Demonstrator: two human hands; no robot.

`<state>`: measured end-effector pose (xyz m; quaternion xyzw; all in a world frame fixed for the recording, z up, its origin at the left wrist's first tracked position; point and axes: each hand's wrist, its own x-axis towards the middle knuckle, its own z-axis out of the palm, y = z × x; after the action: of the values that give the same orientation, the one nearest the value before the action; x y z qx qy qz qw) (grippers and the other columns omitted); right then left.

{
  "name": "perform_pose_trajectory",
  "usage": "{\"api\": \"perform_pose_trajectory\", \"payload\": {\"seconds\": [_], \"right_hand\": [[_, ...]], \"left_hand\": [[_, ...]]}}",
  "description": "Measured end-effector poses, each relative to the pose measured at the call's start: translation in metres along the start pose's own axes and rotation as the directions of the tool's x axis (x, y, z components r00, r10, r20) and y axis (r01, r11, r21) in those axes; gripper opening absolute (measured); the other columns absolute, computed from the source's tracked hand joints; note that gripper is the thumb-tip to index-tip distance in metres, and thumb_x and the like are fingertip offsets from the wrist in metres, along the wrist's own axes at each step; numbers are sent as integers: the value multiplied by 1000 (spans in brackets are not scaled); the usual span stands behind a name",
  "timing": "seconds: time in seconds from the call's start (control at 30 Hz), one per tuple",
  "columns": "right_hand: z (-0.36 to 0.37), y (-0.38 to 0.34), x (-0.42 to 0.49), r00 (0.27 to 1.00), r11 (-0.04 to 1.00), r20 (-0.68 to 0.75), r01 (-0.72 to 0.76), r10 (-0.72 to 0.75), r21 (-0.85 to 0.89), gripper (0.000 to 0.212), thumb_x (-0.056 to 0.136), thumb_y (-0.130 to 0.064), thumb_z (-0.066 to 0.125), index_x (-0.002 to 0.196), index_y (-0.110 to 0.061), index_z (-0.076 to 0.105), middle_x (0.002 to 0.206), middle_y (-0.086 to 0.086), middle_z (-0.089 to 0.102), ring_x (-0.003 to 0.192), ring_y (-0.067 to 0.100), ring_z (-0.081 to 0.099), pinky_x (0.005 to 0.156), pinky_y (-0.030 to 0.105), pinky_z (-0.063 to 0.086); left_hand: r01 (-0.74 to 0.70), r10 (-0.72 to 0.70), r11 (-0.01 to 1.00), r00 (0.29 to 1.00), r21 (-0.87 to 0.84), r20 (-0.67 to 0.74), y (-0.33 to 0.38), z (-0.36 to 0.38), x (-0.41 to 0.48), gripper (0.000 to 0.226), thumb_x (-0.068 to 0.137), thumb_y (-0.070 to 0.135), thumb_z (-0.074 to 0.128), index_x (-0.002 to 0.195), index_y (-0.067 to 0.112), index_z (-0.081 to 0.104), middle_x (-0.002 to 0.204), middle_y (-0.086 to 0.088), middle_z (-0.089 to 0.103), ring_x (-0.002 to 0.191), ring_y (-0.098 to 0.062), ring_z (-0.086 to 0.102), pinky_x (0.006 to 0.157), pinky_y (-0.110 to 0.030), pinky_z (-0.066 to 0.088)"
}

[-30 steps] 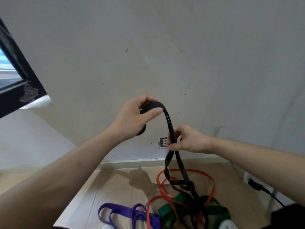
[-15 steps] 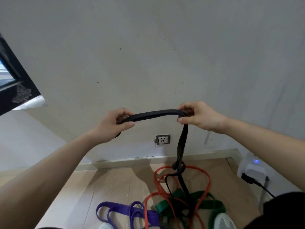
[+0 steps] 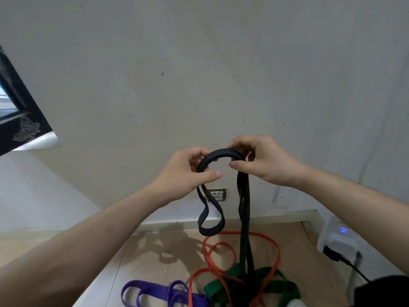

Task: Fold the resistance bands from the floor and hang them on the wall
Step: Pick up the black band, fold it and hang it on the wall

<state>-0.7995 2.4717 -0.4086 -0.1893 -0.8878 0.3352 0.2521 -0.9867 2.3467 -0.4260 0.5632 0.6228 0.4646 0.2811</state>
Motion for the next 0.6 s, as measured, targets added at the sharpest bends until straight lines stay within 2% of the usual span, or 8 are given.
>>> {"api": "perform_pose_trajectory", "payload": {"seconds": [0.07, 0.13, 0.2, 0.3, 0.37, 0.43, 0.5, 0.6], "right_hand": [[5, 0, 0, 1000, 1000, 16, -18, 18, -1, 16, 88, -11, 73, 102, -16, 68, 84, -2, 69, 72, 3, 61, 65, 15, 42], [10, 2, -1, 999, 999, 39, -39, 38, 19, 18, 86, -11, 75, 101, -15, 65, 85, 2, 71, 75, 10, 64, 65, 15, 42], [15, 4, -2, 997, 997, 55, -56, 53, 44, 20, 85, -10, 75, 101, -14, 64, 86, 5, 71, 76, 13, 65, 65, 15, 43], [25, 8, -4, 993, 993, 78, -91, 86, 73, 17, 84, -10, 76, 96, -12, 64, 84, 7, 69, 74, 8, 63, 64, 14, 43], [35, 15, -7, 978, 984, 140, -165, 154, 73, 15, 83, -12, 78, 92, -8, 67, 87, 12, 71, 76, 11, 65, 65, 16, 47], [47, 26, -10, 943, 960, 243, -261, 230, 106, 17, 83, -16, 79, 89, -3, 69, 88, 14, 73, 78, 14, 68, 73, 23, 53], [55, 36, -12, 910, 928, 309, -337, 278, 159, 15, 84, -17, 78, 86, -6, 69, 85, 6, 71, 81, 13, 68, 80, 30, 54], [55, 39, -13, 888, 901, 352, -381, 295, 208, 8, 86, -12, 76, 84, -15, 69, 81, -6, 69, 81, 7, 66, 80, 23, 49]], "left_hand": [[-42, 42, 999, 999, 30, -9, 4, 5, 0, 24, 82, 25, 84, 101, 18, 71, 76, 0, 62, 68, -9, 56, 66, -21, 46], [-78, 81, 993, 996, 86, -39, 5, 7, 1, 20, 83, 28, 83, 99, 19, 73, 71, 2, 60, 63, -5, 52, 61, -17, 41], [-108, 116, 988, 991, 112, -63, 5, 7, 2, 13, 85, 26, 81, 95, 21, 75, 71, 2, 65, 63, -5, 54, 61, -18, 41], [-147, 155, 982, 986, 121, -56, 6, 6, 0, 8, 86, 25, 80, 92, 25, 76, 73, 1, 69, 65, -8, 56, 61, -21, 42], [-157, 165, 984, 982, 84, -89, 9, 3, 0, 8, 86, 21, 81, 92, 22, 76, 80, -2, 72, 70, -10, 60, 67, -26, 47], [-153, 154, 988, 977, 21, -147, 11, -2, 1, 10, 85, 18, 81, 93, 17, 75, 87, -10, 74, 76, -13, 63, 72, -31, 51], [-142, 140, 990, 975, 2, -171, 12, -8, 0, 12, 85, 18, 81, 95, 15, 75, 89, -17, 72, 77, -15, 62, 73, -30, 51], [-97, 90, 995, 974, -23, -208, 7, -19, 0, 8, 86, 18, 80, 93, 17, 75, 74, 3, 70, 73, -5, 60, 72, -23, 48]]}}
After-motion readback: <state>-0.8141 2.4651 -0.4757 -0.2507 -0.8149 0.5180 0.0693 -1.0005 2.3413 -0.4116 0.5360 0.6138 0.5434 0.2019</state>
